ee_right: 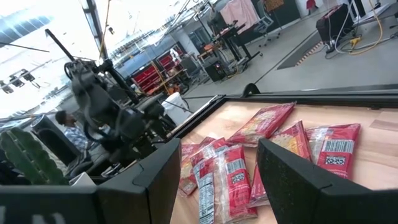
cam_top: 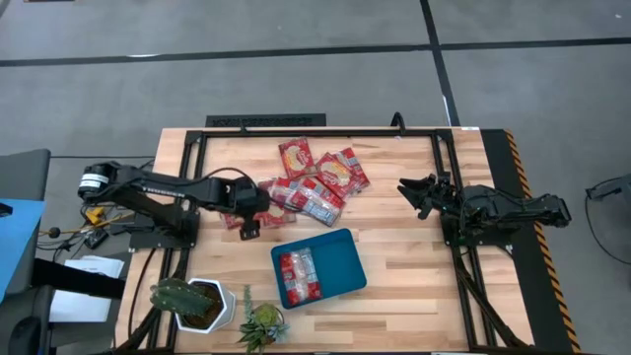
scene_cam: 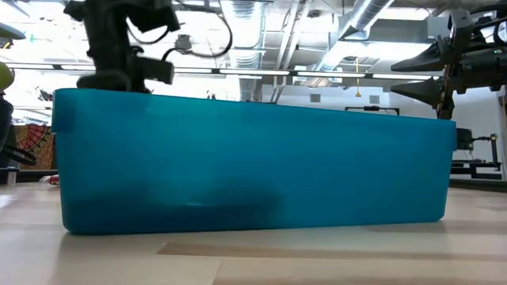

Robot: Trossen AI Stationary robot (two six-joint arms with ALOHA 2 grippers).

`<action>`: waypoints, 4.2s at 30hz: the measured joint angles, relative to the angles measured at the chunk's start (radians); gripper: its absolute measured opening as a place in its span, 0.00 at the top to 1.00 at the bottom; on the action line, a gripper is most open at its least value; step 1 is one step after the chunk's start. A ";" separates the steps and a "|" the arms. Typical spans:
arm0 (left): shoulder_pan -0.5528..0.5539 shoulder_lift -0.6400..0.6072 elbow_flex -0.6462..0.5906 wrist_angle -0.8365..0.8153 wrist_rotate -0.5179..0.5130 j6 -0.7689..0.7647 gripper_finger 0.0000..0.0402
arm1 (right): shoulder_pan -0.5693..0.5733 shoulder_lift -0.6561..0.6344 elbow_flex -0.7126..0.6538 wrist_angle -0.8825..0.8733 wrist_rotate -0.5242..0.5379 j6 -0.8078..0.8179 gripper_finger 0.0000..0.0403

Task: Sort popcorn bags into baskets
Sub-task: Put the popcorn bag into the blue bin

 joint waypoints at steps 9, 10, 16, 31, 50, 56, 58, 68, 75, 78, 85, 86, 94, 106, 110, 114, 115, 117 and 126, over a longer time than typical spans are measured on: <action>0.012 0.000 -0.125 0.061 -0.065 -0.095 0.17 | 0.000 0.000 0.000 0.000 0.002 0.000 0.42; 0.016 0.000 -0.132 0.064 -0.062 -0.106 0.17 | 0.000 0.000 0.000 0.000 0.002 0.000 0.42; 0.065 0.000 -0.204 0.138 0.018 -0.122 0.17 | 0.000 0.000 0.000 0.000 0.003 0.002 0.42; 0.142 -0.002 -0.297 0.192 0.093 -0.138 0.46 | 0.000 0.000 0.000 0.000 0.004 0.003 0.42; 0.139 0.005 -0.114 -0.022 0.145 -0.101 0.99 | 0.000 0.000 0.000 0.001 0.004 0.004 0.42; 0.135 0.004 0.024 -0.163 0.139 -0.058 0.99 | 0.000 0.000 0.000 0.001 0.004 0.004 0.42; 0.127 0.003 0.079 -0.186 0.134 -0.032 0.99 | 0.000 0.000 0.000 0.000 0.004 0.004 0.42; 0.051 0.011 0.322 -0.150 0.100 0.239 0.99 | 0.000 0.000 0.000 0.001 0.004 0.003 0.42; -0.021 0.035 0.392 0.041 0.149 0.611 0.99 | 0.000 0.000 0.000 0.000 0.004 0.003 0.42; -0.047 0.074 0.426 0.093 0.190 0.742 0.99 | 0.000 0.000 0.000 0.001 0.004 0.004 0.42; -0.113 0.223 0.546 0.093 0.204 0.964 0.98 | 0.000 0.001 0.000 0.004 0.003 0.003 0.42; -0.122 0.251 0.567 0.095 0.206 0.993 0.98 | 0.000 0.001 0.000 0.005 0.003 0.003 0.42; -0.162 0.453 0.736 0.054 0.269 1.200 0.98 | 0.000 0.001 0.000 0.004 0.003 0.004 0.42; -0.187 0.546 0.796 0.011 0.365 1.376 0.98 | 0.000 0.001 0.000 0.001 0.002 0.003 0.42; -0.189 0.572 0.794 -0.005 0.360 1.395 0.98 | 0.000 0.001 0.000 0.001 0.002 0.002 0.42; -0.197 0.602 0.793 -0.009 0.336 1.406 0.98 | 0.001 0.002 0.000 0.000 0.002 0.002 0.42; -0.198 0.608 0.793 0.024 0.326 1.406 0.98 | 0.001 0.002 0.000 0.000 -0.001 0.002 0.42; -0.199 0.615 0.794 0.037 0.310 1.407 0.98 | 0.002 0.001 0.000 0.001 -0.001 0.003 0.42; -0.196 0.622 0.794 0.034 0.338 1.443 0.98 | 0.002 0.016 0.000 -0.001 -0.001 0.003 0.42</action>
